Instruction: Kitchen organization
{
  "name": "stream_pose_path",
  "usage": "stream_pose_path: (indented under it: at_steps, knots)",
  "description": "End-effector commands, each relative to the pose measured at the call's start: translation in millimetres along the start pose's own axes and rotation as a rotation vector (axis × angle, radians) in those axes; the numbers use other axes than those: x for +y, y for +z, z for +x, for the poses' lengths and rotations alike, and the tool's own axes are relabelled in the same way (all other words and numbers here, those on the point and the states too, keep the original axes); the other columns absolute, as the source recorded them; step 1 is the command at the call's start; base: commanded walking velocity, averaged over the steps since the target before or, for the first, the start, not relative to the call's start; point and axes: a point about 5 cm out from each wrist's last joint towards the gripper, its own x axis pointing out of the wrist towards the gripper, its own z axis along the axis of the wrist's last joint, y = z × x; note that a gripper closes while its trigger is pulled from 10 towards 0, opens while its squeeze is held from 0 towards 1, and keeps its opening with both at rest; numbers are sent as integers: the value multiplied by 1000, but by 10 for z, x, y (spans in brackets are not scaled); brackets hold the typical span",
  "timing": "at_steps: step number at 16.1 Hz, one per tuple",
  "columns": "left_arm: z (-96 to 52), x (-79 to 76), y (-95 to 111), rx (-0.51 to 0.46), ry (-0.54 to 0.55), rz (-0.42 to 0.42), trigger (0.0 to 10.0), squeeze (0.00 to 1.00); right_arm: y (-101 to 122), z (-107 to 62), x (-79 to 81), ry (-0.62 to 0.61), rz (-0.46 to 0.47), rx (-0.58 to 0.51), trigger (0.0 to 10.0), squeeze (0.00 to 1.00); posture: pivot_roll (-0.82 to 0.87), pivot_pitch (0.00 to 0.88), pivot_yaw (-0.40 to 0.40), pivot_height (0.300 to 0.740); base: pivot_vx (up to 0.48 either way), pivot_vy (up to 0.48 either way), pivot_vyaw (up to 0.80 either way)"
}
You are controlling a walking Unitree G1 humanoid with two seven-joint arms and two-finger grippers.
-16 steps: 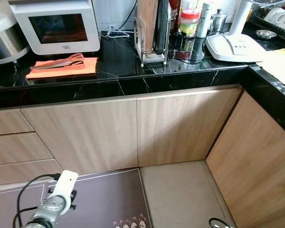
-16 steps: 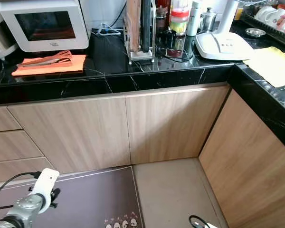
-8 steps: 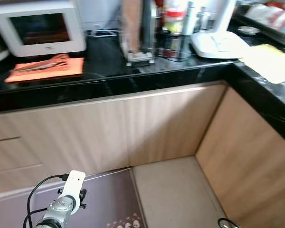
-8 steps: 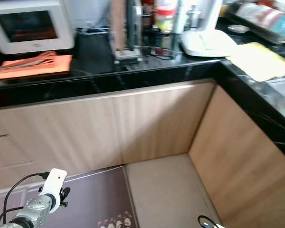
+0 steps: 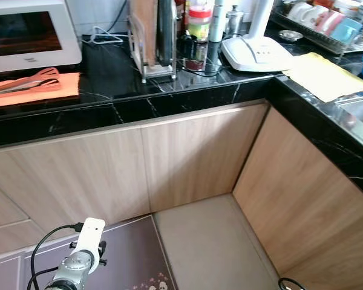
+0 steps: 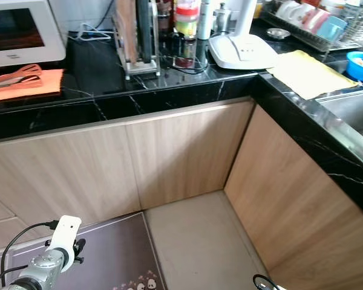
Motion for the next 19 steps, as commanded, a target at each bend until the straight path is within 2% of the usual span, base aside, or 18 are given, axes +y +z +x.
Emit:
stream_pose_path:
  at_steps: [1,5,11,19]
  knots:
    - [-16,-25,-91,30,1,-8,10000,0,2,-3,-45,-8,-6,3,10000,0,173,0,-51,740,0,0,-650]
    - [-14,-49,-92,28,-2,3,10000,0,4,-4,-49,-8,-6,1,10000,0,172,0,-51,740,0,-360,-652]
    - [-2,-55,-45,18,-4,-3,10000,0,17,1,-49,-9,5,4,10000,0,169,0,-49,740,0,0,-654]
    - [-12,-78,-90,24,-7,-23,10000,0,54,6,-85,-7,3,1,10000,0,157,0,-64,740,0,0,-654]
